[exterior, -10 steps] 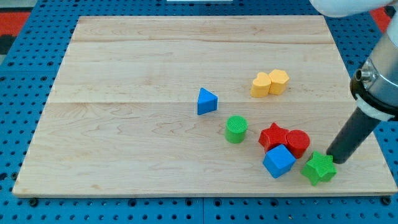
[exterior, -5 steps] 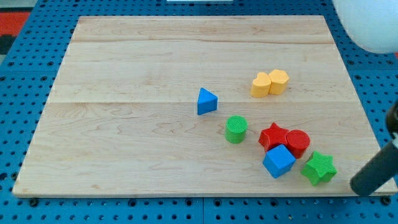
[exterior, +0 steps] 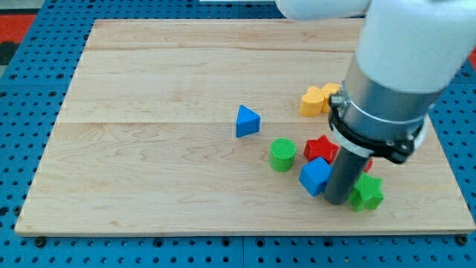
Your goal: Move red star into the yellow heart
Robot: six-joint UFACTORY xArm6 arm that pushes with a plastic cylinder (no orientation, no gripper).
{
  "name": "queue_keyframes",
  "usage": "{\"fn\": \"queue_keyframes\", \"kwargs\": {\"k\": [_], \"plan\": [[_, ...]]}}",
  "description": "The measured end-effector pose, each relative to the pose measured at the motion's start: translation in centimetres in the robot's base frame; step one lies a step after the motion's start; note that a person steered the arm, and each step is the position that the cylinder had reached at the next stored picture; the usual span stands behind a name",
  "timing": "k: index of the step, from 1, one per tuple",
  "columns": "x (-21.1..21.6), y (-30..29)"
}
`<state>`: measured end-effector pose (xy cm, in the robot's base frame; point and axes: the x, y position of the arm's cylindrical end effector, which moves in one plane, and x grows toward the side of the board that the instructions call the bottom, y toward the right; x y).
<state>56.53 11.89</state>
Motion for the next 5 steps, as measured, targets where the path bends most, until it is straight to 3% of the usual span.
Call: {"fn": "queue_keyframes", "kwargs": {"k": [2, 4, 5], "plan": [[-3.0, -2.2], [0.3, -1.8], [-2.2, -1.4]]}}
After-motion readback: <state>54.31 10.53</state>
